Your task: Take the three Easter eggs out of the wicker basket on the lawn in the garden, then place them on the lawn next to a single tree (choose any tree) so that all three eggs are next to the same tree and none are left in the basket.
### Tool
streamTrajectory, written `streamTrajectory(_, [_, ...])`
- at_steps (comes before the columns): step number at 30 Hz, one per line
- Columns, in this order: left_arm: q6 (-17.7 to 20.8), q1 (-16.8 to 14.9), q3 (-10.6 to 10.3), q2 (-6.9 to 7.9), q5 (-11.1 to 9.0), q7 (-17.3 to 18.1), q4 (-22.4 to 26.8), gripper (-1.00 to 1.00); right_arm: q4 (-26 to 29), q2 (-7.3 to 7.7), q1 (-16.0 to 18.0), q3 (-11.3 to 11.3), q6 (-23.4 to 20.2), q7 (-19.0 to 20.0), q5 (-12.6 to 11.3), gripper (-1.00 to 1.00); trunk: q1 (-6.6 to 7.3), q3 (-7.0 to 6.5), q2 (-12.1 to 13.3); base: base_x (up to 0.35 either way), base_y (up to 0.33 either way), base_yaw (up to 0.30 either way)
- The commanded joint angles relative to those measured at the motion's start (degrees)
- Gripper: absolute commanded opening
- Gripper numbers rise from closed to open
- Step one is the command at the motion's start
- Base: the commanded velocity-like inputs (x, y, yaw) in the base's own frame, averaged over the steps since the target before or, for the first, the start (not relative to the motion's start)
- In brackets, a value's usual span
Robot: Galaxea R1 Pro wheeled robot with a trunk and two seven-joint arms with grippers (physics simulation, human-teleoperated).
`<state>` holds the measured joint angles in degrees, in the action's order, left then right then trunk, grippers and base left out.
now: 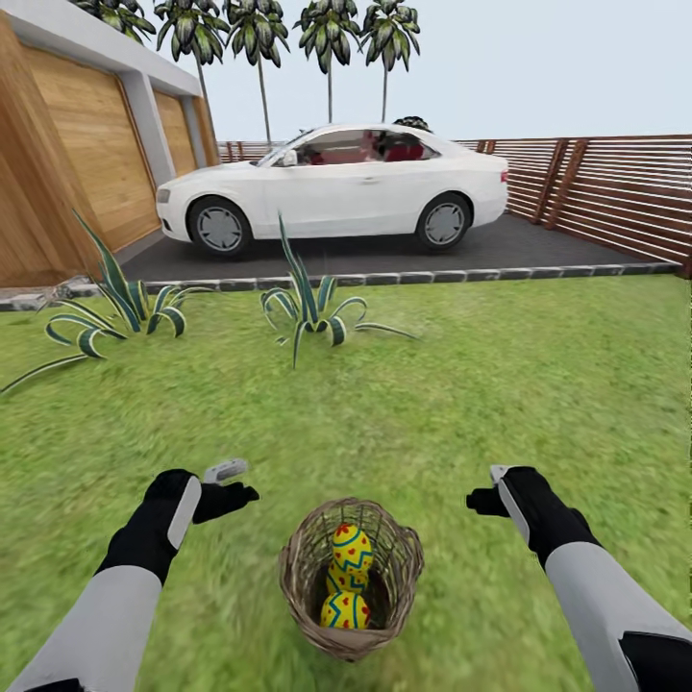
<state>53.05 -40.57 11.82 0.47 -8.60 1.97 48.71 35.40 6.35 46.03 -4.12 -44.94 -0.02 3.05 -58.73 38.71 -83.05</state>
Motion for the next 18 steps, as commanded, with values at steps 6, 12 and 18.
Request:
streamTrajectory(6, [0.30,-0.04,0.06,-0.10,0.03,0.07,-0.16,1.00,0.28,0.03,0.02,-0.26,-0.14,0.29,0.23,1.00,0.00,0.05,-0.03,0.000,-0.334,0.000])
streamTrajectory(12, [0.31,-0.04,0.13,-0.02,-0.09,0.10,0.01,1.00,0.20,-0.02,0.02,-0.14,0.81,1.25,0.12,1.00,0.00,0.05,-0.03,0.000,-0.263,0.000])
streamTrajectory(18, [0.30,-0.04,0.35,0.08,0.02,0.10,-0.02,1.00,-0.09,0.32,0.02,-0.02,0.88,18.95,0.13,1.00,-0.44,0.41,-0.83,0.000,-0.016,0.000])
